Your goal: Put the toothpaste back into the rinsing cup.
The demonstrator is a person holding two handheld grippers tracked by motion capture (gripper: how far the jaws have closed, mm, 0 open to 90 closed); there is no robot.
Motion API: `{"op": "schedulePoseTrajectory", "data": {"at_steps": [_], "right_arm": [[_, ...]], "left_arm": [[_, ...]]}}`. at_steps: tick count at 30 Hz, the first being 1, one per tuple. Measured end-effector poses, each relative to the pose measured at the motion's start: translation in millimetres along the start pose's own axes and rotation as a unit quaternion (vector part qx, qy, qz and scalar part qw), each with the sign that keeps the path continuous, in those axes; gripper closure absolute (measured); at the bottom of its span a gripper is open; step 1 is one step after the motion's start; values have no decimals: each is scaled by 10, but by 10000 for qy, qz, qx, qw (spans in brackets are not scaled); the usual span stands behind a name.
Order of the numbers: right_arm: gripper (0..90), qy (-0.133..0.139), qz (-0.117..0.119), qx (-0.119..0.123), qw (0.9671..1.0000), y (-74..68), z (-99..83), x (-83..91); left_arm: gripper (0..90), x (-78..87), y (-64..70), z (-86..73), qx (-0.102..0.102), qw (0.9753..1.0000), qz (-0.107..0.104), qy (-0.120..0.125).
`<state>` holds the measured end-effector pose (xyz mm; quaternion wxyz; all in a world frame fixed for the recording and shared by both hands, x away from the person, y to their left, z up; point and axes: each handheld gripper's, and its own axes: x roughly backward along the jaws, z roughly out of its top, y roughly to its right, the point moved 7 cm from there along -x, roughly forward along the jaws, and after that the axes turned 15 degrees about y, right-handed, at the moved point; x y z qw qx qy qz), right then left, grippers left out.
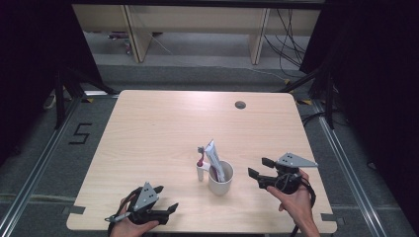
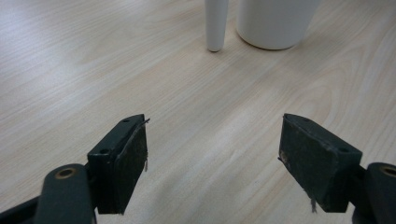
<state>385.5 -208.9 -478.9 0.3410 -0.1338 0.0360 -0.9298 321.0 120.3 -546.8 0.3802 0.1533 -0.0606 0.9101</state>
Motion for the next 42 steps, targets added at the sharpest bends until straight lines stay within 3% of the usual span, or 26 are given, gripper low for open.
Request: {"op": "schedulePoseTrajectory", "data": {"at_steps": [2, 5, 6, 7, 8, 9, 12, 14, 16, 17, 19, 20, 22, 23, 24, 26, 27, 29, 30, 31, 32, 33, 35, 36, 40, 42], "right_arm": [[311, -62, -55, -38, 10000, 13, -6, 39], [302, -52, -79, -29, 10000, 39, -14, 63], [301, -94, -81, -173, 9998, 22, -26, 80], [299, -13, -87, -33, 10000, 56, -25, 70], [293, -60, -82, -187, 9998, 34, -34, 91], [289, -63, -95, -34, 9999, 67, -33, 103], [281, -31, -124, -139, 9998, 68, -42, 123], [272, -65, -169, -45, 9998, 101, -49, 145], [270, -51, -218, -139, 9997, 98, -61, 157], [268, -128, -218, -185, 9995, 92, -72, 177], [265, -41, -228, 17, 9997, 130, -73, 177], [263, -110, -237, -188, 9995, 96, -91, 187], [259, -92, -227, 19, 9997, 131, -105, 191], [256, -120, -286, -154, 9994, 106, -123, 184], [254, -111, -253, 14, 9996, 134, -125, 193], [250, -234, -278, -173, 9992, 102, -149, 220], [249, -152, -239, -17, 9996, 126, -150, 211], [247, -172, -244, -110, 9995, 104, -164, 221], [246, -198, -229, 5, 9995, 119, -170, 229], [244, -140, -274, 114, 9995, 135, -167, 226], [242, -269, -276, -146, 9991, 86, -189, 247], [241, -197, -232, 66, 9995, 115, -185, 243], [240, -137, -229, 82, 9996, 114, -192, 236], [239, -202, -221, -104, 9995, 80, -210, 247], [238, -198, -221, 115, 9995, 113, -231, 270], [236, -243, -215, -13, 9995, 92, -248, 281]], "left_arm": [[233, 12, -18, -4, -83, 9999, 13, -60], [233, -2, 4, 4, 37, 10000, 1, 54], [233, -1, 4, 4, 31, 10000, 0, 51], [233, 0, 3, 3, 33, 10000, 2, 54], [233, 1, 1, 4, 29, 10000, 0, 55], [233, 1, 0, 4, 26, 10000, 2, 56], [233, 11, -7, 0, 14, 10000, 13, 31], [233, 23, -31, -8, -76, 9999, 47, -53], [233, 7, -8, 1, 51, 9999, 44, 85], [233, 23, -26, -6, -52, 10000, 26, -8], [233, 12, -14, 0, 42, 10000, 50, 76], [233, 14, -16, -2, 47, 10000, 52, 69], [233, 20, -19, -4, 45, 10000, 62, 47], [233, 27, -26, -7, 7, 10000, 50, 6], [233, 21, -20, -4, 50, 10000, 65, 49], [233, 19, -19, -3, 60, 9999, 56, 79], [233, 36, -47, -13, -75, 9999, 74, -33], [233, 29, -16, -2, 75, 9999, 79, 75], [233, 27, -20, -2, 66, 9999, 73, 90], [233, 51, -49, -13, -72, 9999, 92, -46], [233, 37, -26, -4, 63, 9999, 84, 61], [233, 43, -32, -6, 37, 10000, 83, 32], [233, 56, -45, -10, -27, 10000, 70, -28], [233, 56, -45, -11, -15, 10000, 76, -28], [233, 50, -37, -7, 70, 9999, 112, 40], [233, 47, -36, -6, 87, 9999, 122, 58]]}}
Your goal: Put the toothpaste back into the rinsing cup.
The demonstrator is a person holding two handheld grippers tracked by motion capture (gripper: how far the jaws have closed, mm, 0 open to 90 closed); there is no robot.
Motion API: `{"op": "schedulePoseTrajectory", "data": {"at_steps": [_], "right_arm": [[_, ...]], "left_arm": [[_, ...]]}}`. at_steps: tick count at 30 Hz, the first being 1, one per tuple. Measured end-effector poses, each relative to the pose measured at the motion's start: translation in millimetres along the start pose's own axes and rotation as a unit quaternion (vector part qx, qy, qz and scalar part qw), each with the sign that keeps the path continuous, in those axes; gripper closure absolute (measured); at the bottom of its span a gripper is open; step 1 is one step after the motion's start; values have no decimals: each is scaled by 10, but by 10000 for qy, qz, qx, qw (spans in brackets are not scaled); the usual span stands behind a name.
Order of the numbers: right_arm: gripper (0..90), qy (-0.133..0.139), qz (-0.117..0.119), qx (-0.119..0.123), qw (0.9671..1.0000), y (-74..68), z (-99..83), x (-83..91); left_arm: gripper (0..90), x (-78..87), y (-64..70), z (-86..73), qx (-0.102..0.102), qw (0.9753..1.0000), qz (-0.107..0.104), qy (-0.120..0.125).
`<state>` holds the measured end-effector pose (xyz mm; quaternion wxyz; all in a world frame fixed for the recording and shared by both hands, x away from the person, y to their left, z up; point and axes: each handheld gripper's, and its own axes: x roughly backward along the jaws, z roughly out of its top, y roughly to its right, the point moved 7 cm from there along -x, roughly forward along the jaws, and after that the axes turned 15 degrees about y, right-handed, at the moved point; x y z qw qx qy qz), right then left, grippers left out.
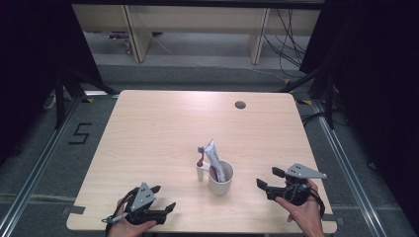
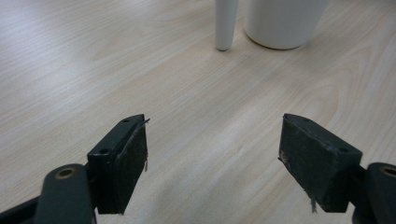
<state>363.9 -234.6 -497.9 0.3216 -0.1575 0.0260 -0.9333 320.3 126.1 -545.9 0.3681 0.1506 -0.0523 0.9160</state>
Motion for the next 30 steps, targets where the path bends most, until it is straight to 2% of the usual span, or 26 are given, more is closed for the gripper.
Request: {"op": "schedulePoseTrajectory", "data": {"at_steps": [1, 4, 5, 6, 7, 8, 9, 11, 12, 14, 15, 16, 17, 18, 21, 22, 23, 24, 25, 26, 27, 29, 30], "right_arm": [[235, 89, -27, -11, 10000, -3, -1, -8], [233, 63, -7, 108, 9999, 12, -11, 16], [233, 38, -14, -24, 10000, -11, -25, 20], [233, 63, -13, 102, 9999, 8, -23, 27], [232, 98, 1, 126, 9999, 10, -24, 27], [231, 47, 14, -95, 9999, -27, -41, 35], [231, 54, -6, 141, 9999, 16, -34, 47], [230, 39, 5, 33, 10000, -1, -48, 59], [230, 41, -10, 116, 9999, 16, -49, 67], [230, 15, -11, 58, 10000, 6, -67, 79], [230, 49, -14, 153, 9999, 20, -66, 79], [230, 23, -12, -13, 10000, -9, -79, 87], [230, 25, -42, 133, 9999, 16, -77, 99], [230, 14, -13, 141, 9999, 15, -80, 109], [228, -2, -34, 68, 10000, 10, -104, 136], [227, -17, -42, 116, 9999, 14, -107, 151], [225, -60, -70, -32, 10000, -4, -123, 167], [219, -31, -64, -31, 10000, -4, -128, 170], [213, -6, -74, 139, 9999, 27, -126, 177], [210, 18, -98, -70, 9999, -2, -139, 178], [207, -5, -109, 60, 9999, 23, -148, 193], [196, 28, -118, -60, 9999, 4, -166, 203], [193, -2, -84, 64, 9999, 21, -176, 214]], "left_arm": [[233, 4, -3, -1, -28, 10000, -8, -19], [233, 3, -4, 1, -53, 10000, -20, -28], [233, -3, 0, 0, -26, 10000, -18, -16], [233, -7, 2, 0, -16, 10000, -18, -8], [233, -13, 1, -1, -15, 10000, -21, 16], [233, -4, -7, -4, -59, 10000, -22, -47], [234, -4, -8, -5, -61, 10000, -14, -49], [233, -6, -7, -4, -55, 10000, -13, -44], [233, -4, -6, -4, -58, 10000, -1, -53], [233, -10, 3, -5, -59, 10000, -27, -42], [233, -13, 7, -5, -62, 10000, -36, -36], [233, -13, 9, -6, -74, 10000, -41, -45], [233, -14, 8, -6, -83, 9999, -51, -47], [234, -15, 8, -5, -81, 9999, -53, -45], [233, -16, 8, -1, -78, 9999, -63, -47], [233, -22, 11, 1, -59, 10000, -61, -31], [233, -22, 6, 0, -88, 9999, -71, -53], [233, -25, 7, -2, -88, 9999, -74, -52], [233, -27, 10, -4, -87, 9999, -76, -53], [233, -25, 11, -4, -108, 9999, -78, -57], [233, -24, 13, -3, -107, 9999, -79, -56], [233, -26, 16, -2, -100, 9999, -76, -38], [233, -31, 26, 0, -53, 10000, -74, -5]]}}
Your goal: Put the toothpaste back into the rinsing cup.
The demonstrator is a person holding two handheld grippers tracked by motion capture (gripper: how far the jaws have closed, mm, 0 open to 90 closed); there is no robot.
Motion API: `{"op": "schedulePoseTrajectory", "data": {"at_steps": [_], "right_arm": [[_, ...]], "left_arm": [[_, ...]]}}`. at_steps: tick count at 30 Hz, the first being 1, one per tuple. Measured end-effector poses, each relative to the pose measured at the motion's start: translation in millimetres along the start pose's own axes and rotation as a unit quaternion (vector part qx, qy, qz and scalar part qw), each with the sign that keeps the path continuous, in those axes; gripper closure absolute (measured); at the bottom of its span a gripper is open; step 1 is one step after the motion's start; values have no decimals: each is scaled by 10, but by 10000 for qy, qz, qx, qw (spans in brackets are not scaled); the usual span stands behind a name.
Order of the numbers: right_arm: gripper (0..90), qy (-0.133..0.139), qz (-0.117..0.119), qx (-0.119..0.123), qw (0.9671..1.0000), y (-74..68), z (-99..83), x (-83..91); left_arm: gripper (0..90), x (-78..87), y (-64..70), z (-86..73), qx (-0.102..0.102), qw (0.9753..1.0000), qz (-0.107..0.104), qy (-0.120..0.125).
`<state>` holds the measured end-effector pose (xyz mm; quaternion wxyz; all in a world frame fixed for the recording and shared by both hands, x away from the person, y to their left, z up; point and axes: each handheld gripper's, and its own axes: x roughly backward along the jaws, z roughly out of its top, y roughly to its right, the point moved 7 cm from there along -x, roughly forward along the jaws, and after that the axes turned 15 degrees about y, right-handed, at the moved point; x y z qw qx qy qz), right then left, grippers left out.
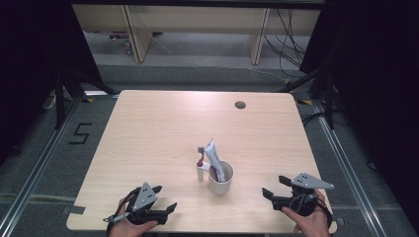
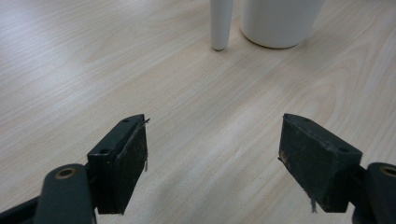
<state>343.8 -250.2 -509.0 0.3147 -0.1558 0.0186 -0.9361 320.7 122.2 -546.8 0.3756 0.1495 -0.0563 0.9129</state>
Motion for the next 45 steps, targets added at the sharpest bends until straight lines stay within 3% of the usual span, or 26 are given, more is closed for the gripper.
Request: {"op": "schedulePoseTrajectory", "data": {"at_steps": [1, 2, 3, 4, 7, 9, 10, 13, 14, 16, 17, 19, 20, 21, 23, 26, 28, 30, 31, 32, 37, 38, 40, 42, 43, 45], "right_arm": [[188, -65, -27, -109, 9999, -22, -14, 18], [181, -59, 15, 12, 10000, -9, -18, 25], [170, -137, -22, -136, 9998, -38, -32, 48], [166, -53, 23, 14, 10000, -21, -34, 39], [163, -76, 52, 3, 10000, -46, -60, 60], [163, -118, 62, 180, 9997, -26, -81, 70], [163, -136, 43, 37, 9999, -54, -98, 73], [163, -166, 71, 153, 9997, -49, -113, 92], [163, -136, 73, -32, 9999, -85, -124, 87], [163, -210, 83, 151, 9996, -59, -131, 111], [164, -211, 76, -51, 9997, -98, -145, 113], [164, -245, 86, 144, 9996, -73, -156, 124], [164, -253, 100, -43, 9996, -112, -172, 124], [164, -290, 114, 126, 9994, -89, -178, 131], [164, -294, 100, 18, 9995, -120, -199, 133], [165, -352, 127, 166, 9992, -118, -217, 151], [166, -396, 169, 71, 9990, -138, -229, 166], [166, -389, 131, 148, 9990, -130, -238, 172], [166, -431, 132, -14, 9990, -159, -255, 180], [166, -429, 130, 105, 9989, -136, -260, 185], [166, -486, 123, 115, 9987, -136, -293, 221], [166, -569, 136, -35, 9983, -163, -308, 239], [166, -517, 156, 112, 9985, -133, -318, 228], [166, -594, 69, -16, 9982, -144, -336, 259], [166, -592, 67, 127, 9981, -117, -336, 266], [166, -641, 50, 116, 9979, -108, -356, 283]], "left_arm": [[233, 1, 2, -1, -9, 10000, -6, -3], [233, 13, -21, -10, -137, 9999, 2, -96], [233, 14, -20, -11, -138, 9998, 2, -107], [233, 1, 10, -1, -2, 10000, -21, -17], [233, 8, 1, 3, -63, 10000, -11, -29], [233, 10, -3, 3, -66, 10000, -7, -27], [233, 6, 0, 4, -43, 10000, 1, -5], [233, 8, 4, 2, -59, 10000, -20, -35], [234, 7, 5, 2, -64, 10000, -9, -33], [234, 7, 6, 0, -71, 10000, -10, -38], [233, 8, 5, -1, -67, 10000, -11, -41], [233, 8, 4, 0, -61, 10000, -5, -35], [233, 8, 4, 1, -62, 10000, -20, -36], [233, 9, 5, 3, -70, 10000, -6, -32], [234, 8, 6, 2, -77, 10000, -8, -35], [234, 7, 7, 0, -77, 10000, -8, -39], [234, 8, 6, 0, -79, 10000, -5, -37], [234, 8, 7, 0, -75, 10000, -6, -36], [234, 7, 7, -2, -81, 10000, -7, -40], [234, 7, 7, -3, -83, 10000, -7, -45], [234, 6, 9, -3, -86, 10000, -12, -48], [234, 7, 9, -5, -84, 10000, -11, -51], [234, 7, 9, -4, -83, 10000, -10, -50], [234, 8, 8, -3, -96, 9999, -11, -50], [234, 8, 8, -3, -94, 9999, -13, -51], [234, 8, 9, -3, -90, 9999, -11, -48]]}}
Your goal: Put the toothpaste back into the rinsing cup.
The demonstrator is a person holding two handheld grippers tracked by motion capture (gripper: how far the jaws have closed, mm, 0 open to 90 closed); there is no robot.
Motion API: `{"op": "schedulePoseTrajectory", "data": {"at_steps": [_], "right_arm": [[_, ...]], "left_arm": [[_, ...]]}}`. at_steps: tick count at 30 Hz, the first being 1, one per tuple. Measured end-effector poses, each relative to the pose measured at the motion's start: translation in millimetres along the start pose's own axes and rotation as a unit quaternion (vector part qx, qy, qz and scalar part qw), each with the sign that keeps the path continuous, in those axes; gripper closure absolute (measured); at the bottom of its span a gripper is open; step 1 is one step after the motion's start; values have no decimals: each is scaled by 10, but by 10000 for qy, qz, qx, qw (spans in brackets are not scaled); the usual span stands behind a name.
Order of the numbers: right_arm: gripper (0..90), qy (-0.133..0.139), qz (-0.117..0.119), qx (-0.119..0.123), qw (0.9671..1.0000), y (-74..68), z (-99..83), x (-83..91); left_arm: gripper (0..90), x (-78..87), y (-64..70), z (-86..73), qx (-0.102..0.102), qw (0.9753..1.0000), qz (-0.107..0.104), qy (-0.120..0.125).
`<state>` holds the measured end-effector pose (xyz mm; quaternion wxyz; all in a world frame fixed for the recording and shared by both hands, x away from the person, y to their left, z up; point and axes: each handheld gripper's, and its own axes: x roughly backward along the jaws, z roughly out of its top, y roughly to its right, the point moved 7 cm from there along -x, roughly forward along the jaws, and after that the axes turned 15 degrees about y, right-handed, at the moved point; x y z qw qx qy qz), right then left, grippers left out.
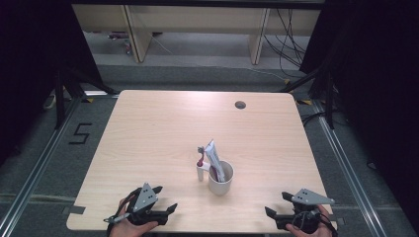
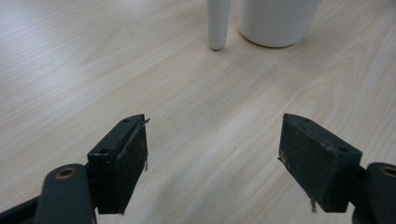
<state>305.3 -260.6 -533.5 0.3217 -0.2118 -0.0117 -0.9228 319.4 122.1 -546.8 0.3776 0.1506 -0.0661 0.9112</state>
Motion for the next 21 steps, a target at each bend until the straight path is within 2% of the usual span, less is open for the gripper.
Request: {"op": "schedulePoseTrajectory", "data": {"at_steps": [1, 2, 3, 6, 7, 8, 9, 10, 11, 13, 14, 15, 18, 19, 21], "right_arm": [[166, -43, 13, -95, 9999, -16, -12, 7], [166, -53, 15, 13, 10000, 4, -19, 10], [166, -82, -14, -155, 9998, -23, -35, 14], [166, -47, -33, 23, 10000, 8, -38, 26], [166, -130, -35, -168, 9998, -27, -54, 43], [166, -129, -32, -154, 9998, -26, -59, 44], [166, -71, -32, 26, 10000, 4, -56, 37], [166, -85, -32, 43, 9999, 5, -62, 42], [166, -123, -32, -112, 9999, -23, -75, 45], [166, -121, -32, -24, 9999, 1, -81, 46], [166, -128, -56, -115, 9998, -17, -85, 51], [166, -148, -44, 49, 9999, 8, -82, 59], [166, -146, -70, 59, 9999, 19, -90, 55], [166, -186, -56, -94, 9998, -8, -97, 63], [166, -201, -68, -97, 9997, -4, -102, 65]], "left_arm": [[234, 0, 0, 0, 2, 10000, -2, -3], [234, -1, 0, -1, 4, 10000, 1, -1], [234, -2, 0, -1, 7, 10000, 3, 0], [234, -2, 2, -3, 7, 10000, -3, -8], [234, -2, 2, -3, 7, 10000, -5, -9], [234, -8, 8, -1, 50, 10000, 20, 28], [234, -8, 7, -1, 46, 10000, 19, 24], [234, -9, 9, -2, 53, 10000, 17, 24], [234, -10, 9, -3, 51, 10000, 1, 21], [234, -8, 8, -2, 42, 10000, 16, 18], [234, -9, 8, -1, 41, 10000, 15, 22], [234, -9, 8, -1, 41, 10000, 18, 25], [234, -11, 8, -3, 51, 10000, 4, 23], [234, -11, 9, -2, 52, 10000, 4, 26], [234, -9, 9, -2, 42, 10000, 10, 14]]}}
